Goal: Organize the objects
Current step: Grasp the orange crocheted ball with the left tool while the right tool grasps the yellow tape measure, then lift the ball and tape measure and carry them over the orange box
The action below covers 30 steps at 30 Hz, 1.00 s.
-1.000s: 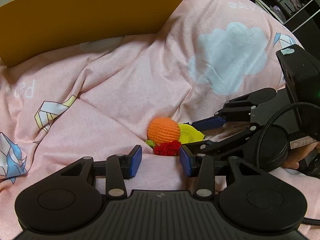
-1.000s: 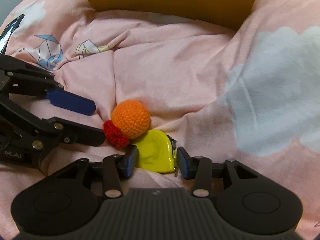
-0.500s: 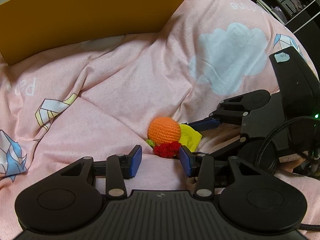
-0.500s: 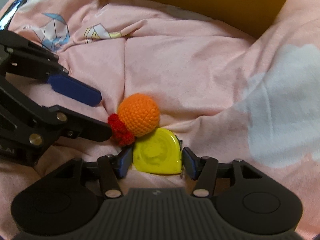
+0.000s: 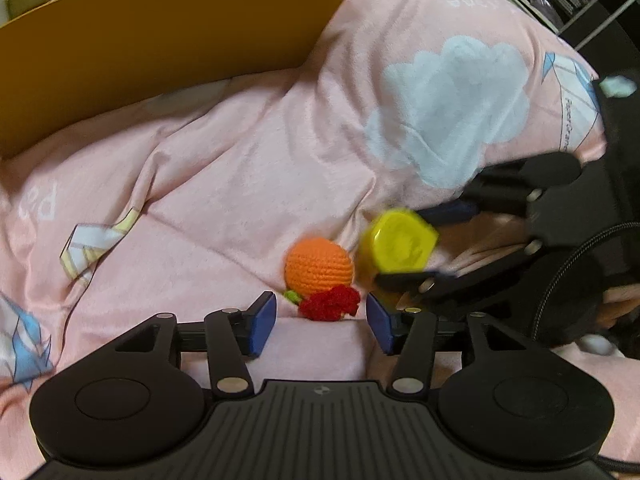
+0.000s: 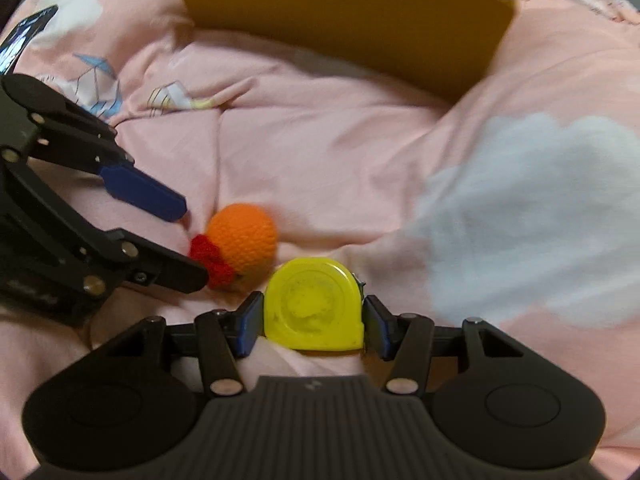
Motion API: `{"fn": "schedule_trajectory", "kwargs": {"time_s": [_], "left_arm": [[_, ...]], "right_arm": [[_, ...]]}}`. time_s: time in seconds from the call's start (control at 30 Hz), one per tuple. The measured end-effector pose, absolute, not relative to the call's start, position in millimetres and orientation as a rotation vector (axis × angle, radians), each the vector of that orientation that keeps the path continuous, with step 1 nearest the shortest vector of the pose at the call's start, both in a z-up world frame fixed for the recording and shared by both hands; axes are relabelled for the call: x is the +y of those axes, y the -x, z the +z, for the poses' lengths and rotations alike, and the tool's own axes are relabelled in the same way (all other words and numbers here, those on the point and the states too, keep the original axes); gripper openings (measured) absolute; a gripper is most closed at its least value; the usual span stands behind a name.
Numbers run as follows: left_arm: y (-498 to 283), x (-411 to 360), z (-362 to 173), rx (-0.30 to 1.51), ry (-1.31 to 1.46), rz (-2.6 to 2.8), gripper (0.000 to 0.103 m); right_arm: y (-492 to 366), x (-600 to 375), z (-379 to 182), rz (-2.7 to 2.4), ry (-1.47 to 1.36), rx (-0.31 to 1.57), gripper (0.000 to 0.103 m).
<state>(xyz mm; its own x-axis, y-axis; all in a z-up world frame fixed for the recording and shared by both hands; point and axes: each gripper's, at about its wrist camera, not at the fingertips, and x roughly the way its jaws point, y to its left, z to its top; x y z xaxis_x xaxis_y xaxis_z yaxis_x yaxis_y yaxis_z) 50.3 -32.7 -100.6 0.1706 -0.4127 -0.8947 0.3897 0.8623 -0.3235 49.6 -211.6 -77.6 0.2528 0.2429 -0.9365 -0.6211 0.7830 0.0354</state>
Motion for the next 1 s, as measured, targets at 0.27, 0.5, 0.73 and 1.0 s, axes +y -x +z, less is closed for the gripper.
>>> {"fn": "schedule_trajectory", "kwargs": {"time_s": [0.27,0.5,0.73,1.0], "left_arm": [[-59.8,-60.1,-113.5,1.277,-0.087,-0.559,0.06],[-56.8,-61.6,-117.9,1.266,-0.093,-0.535,0.048],[-50.5,-51.5,-108.6,1.209,-0.038,-0.529,0.046],[-51.7,-31.8,-83.0,1.103,0.054,-0.488,0.046]], "right_arm": [[-65.5,-231.9,-68.4,0.571,0.372,1.106,0.056],[-70.1,-232.8,-77.5,0.588,0.333,1.121,0.056],[-66.9,-232.4,-72.8,0.593,0.338,1.107,0.056],[-62.5,-228.9,-42.6,0.621,0.33,1.02,0.056]]}}
